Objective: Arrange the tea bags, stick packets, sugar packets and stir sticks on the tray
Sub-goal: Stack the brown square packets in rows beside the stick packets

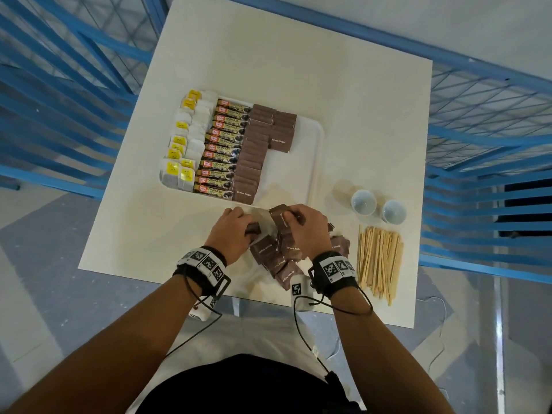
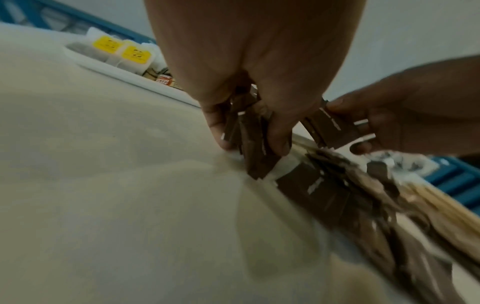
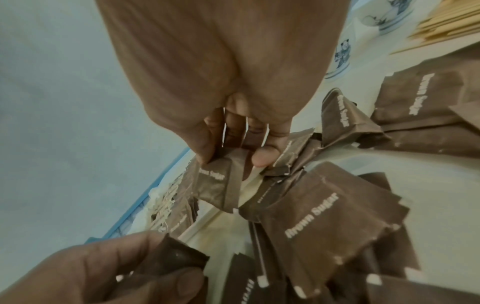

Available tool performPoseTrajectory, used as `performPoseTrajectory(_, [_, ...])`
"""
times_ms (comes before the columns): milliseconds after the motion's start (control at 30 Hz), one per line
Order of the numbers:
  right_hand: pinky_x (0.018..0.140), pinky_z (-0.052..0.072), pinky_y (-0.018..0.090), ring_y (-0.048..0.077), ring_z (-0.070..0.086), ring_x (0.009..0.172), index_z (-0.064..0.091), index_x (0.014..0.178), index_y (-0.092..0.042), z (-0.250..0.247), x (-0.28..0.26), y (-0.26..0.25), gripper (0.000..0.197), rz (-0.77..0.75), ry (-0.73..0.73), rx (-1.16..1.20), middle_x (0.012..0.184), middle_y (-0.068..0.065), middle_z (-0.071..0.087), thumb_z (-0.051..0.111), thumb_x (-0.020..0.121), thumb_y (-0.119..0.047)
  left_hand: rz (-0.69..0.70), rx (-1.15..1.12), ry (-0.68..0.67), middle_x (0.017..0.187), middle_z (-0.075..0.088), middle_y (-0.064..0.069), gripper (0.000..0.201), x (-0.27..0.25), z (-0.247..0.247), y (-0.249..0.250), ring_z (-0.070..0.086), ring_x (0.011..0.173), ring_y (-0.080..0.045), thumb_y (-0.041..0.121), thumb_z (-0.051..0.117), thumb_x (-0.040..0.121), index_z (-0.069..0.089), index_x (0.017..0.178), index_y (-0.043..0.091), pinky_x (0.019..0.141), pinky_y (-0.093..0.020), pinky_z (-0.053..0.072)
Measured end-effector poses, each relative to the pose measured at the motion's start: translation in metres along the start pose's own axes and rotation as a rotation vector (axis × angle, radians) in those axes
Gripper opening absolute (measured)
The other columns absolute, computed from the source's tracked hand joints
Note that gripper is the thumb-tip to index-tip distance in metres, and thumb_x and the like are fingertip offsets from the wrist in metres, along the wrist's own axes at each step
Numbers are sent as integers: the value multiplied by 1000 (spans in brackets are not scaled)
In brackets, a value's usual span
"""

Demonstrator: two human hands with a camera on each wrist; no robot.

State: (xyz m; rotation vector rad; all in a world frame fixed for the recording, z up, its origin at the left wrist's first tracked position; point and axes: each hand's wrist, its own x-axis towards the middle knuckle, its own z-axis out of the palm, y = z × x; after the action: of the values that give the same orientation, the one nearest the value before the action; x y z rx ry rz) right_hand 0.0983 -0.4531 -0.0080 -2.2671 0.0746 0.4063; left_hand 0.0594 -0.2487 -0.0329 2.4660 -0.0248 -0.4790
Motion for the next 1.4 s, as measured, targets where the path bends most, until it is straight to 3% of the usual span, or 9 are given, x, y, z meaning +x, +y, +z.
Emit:
performPoseTrajectory(167, [86, 52, 24, 6, 66, 86, 75, 103, -20, -9, 10, -10, 13, 41, 14, 109, 87, -14, 70, 65, 95, -22, -222, -374, 120, 97, 60, 2, 18, 11, -23, 20, 58, 82, -13, 22, 72, 93, 62, 104, 12, 77, -29, 48])
performPoseTrajectory(300, [86, 56, 31, 9, 69, 88, 77, 104, -19, -17, 23, -26, 14, 29, 31, 227, 92, -9, 75, 66, 94, -21, -421, -1026, -14, 119, 70, -20, 25, 29, -47, 35, 76, 92, -31, 11, 59, 102, 51, 124, 3, 70, -50, 63])
performPoseTrajectory(500, [86, 59, 35, 7, 69, 88, 78, 105, -20, -23, 37, -53, 15, -14, 33, 236, 95, -8, 76, 70, 93, -21, -454, -1467, -168, 123, 70, -20, 28, 43, -75, 53, 71, 108, -37, 24, 50, 106, 60, 126, 7, 83, -56, 60])
performPoseTrajectory(667, [86, 58, 37, 11, 67, 91, 75, 107, -24, -17, 44, -66, 15, -14, 44, 175, 101, -5, 73, 69, 94, -28, -366, -1342, -153, 120, 72, -19, 32, 53, -78, 45, 71, 107, -39, 1, 62, 97, 61, 129, 3, 82, -48, 62])
performPoseTrajectory(767, [70, 61, 34, 15, 69, 84, 70, 110, -22, -16, 45, -72, 25, 76, 32, 202, 100, -2, 71, 73, 89, -36, -367, -1389, -89, 118, 71, -19, 32, 60, -82, 40, 72, 104, -37, -1, 66, 94, 62, 125, 4, 83, -51, 61])
performPoseTrajectory(867, [57, 57, 26, 16, 70, 66, 70, 102, -11, -17, 45, -77, 24, 138, 18, 299, 87, 4, 74, 79, 86, -27, -368, -1396, -89, 116, 68, -23, 30, 64, -88, 36, 71, 103, -43, -2, 68, 92, 63, 120, 7, 81, -54, 60])
performPoseTrajectory(967, [55, 55, 25, 15, 66, 57, 71, 95, -9, -19, 49, -83, 19, 131, 2, 345, 76, 7, 74, 82, 83, -20, -381, -1357, -122, 121, 68, -24, 25, 69, -95, 35, 69, 104, -50, 4, 69, 93, 68, 116, 15, 80, -56, 59])
performPoseTrajectory(1133, [55, 54, 24, 14, 63, 54, 75, 94, -10, -21, 60, -88, 14, 115, -68, 374, 71, 8, 74, 81, 84, -19, -383, -1248, -94, 107, 73, -24, 15, 73, -102, 31, 69, 97, -54, 23, 73, 93, 72, 106, 15, 87, -77, 49])
performPoseTrajectory(1400, [58, 57, 28, 21, 61, 61, 76, 102, -2, -16, 73, -85, 17, 219, -17, 552, 82, 24, 72, 63, 98, -13, -419, -1277, 5, 105, 73, -22, 7, 81, -101, 32, 75, 91, -42, 20, 68, 97, 70, 103, 17, 83, -66, 57])
